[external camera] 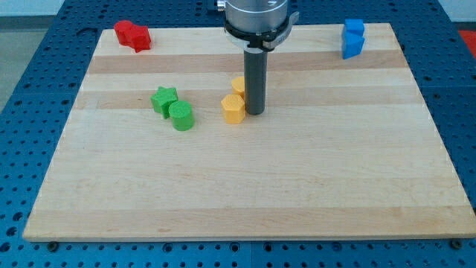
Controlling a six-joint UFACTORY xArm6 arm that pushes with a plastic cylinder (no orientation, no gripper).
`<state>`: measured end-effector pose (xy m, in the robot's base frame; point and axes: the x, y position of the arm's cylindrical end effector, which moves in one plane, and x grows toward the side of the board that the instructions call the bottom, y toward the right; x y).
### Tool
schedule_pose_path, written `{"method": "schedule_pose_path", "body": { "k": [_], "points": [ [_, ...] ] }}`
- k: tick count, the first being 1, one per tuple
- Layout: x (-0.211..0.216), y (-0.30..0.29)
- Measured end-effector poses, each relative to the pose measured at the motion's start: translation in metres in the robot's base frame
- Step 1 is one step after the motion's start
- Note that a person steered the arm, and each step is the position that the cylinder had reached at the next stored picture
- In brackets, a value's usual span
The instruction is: Move your arm to yellow heart
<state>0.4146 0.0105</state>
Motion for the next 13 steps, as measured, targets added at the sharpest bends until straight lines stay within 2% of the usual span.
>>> {"method": "schedule_pose_path", "body": {
  "k": [2, 3, 4, 6, 7, 8, 10, 13],
  "points": [
    [-0.037, 0.009],
    [-0.038, 0.048],
    [-0.020, 0.074],
    [0.040, 0.078],
    [0.032, 0.069],
    [-0.012, 0.103],
    [-0.054, 0.099],
    [-0.055, 0.098]
  ]
}}
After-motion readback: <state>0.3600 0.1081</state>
